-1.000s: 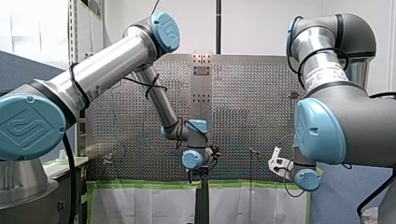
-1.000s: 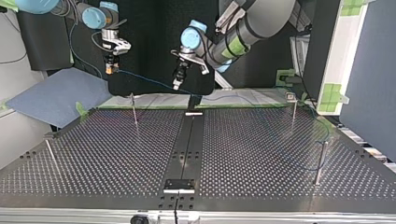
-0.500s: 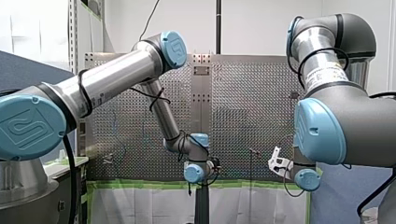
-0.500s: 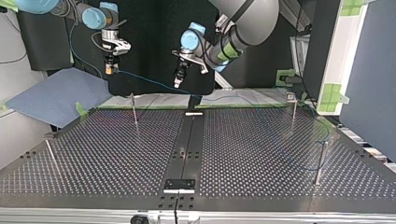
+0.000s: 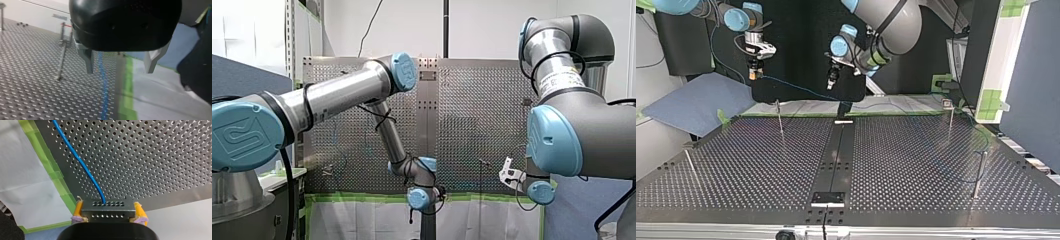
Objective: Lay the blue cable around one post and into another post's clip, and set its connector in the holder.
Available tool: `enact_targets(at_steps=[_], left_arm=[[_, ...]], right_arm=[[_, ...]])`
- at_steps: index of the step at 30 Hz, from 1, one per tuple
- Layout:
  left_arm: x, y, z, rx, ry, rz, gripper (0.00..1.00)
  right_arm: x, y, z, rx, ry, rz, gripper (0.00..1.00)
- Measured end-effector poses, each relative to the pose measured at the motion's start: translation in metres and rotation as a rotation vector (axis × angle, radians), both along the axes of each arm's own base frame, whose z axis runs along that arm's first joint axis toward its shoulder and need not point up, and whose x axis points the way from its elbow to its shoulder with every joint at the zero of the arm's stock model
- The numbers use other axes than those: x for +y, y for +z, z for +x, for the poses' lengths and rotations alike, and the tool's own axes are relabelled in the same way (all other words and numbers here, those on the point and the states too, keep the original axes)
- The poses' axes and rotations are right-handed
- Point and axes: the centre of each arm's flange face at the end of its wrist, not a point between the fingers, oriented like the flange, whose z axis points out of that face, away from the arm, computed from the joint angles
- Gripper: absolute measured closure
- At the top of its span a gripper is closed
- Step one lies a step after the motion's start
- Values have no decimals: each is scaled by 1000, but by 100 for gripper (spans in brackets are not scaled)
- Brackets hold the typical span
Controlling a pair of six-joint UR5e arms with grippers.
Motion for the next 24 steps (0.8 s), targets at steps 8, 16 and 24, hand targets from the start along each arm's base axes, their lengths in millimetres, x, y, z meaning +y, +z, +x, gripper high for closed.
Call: enact_targets(at_steps=[8,16,24], left_arm=[[11,-41,-18,50,-4,46,0],[9,-43,-12,42,14,45,0],[-5,-9,15,1,59,21,0]], right_arm=[[0,0,0,0,0,1,100],[1,0,1,0,2,1,100],[1,0,2,0,5,1,100]])
